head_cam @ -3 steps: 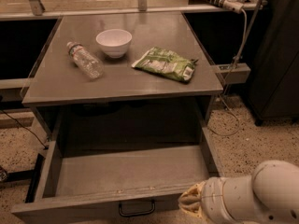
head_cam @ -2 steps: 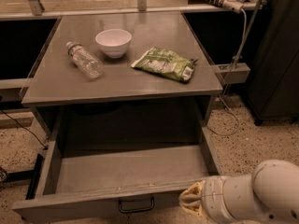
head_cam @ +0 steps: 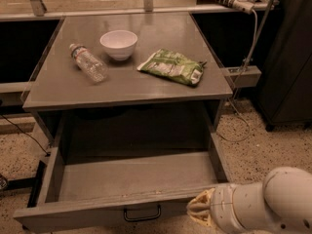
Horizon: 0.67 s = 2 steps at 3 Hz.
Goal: Close top drawer
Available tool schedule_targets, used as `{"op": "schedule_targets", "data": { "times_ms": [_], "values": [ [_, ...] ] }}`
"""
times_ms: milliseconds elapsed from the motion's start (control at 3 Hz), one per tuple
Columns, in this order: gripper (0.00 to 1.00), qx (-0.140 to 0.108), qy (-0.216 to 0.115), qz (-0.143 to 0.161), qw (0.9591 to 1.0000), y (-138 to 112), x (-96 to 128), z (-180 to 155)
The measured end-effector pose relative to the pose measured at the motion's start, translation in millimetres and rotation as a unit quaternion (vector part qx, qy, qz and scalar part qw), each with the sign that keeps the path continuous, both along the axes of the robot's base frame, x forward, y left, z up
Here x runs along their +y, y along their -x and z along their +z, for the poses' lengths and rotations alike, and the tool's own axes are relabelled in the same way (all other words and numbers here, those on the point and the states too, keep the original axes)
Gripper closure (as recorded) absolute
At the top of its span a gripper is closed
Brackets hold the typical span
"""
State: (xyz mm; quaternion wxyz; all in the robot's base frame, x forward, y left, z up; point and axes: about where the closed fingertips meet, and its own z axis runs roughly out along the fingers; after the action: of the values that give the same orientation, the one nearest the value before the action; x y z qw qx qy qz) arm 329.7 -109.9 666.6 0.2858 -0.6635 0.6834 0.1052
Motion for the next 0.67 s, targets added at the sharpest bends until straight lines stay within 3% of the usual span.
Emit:
{"op": "schedule_targets", "data": {
  "times_ms": [333,667],
  "values": [
    [0.15,0.0,0.0,0.0,1.0,0.0,0.0,0.0],
    [0.0,-0.003,-0.002,0.005,1.0,-4.5,1.2,-1.0]
  ]
}}
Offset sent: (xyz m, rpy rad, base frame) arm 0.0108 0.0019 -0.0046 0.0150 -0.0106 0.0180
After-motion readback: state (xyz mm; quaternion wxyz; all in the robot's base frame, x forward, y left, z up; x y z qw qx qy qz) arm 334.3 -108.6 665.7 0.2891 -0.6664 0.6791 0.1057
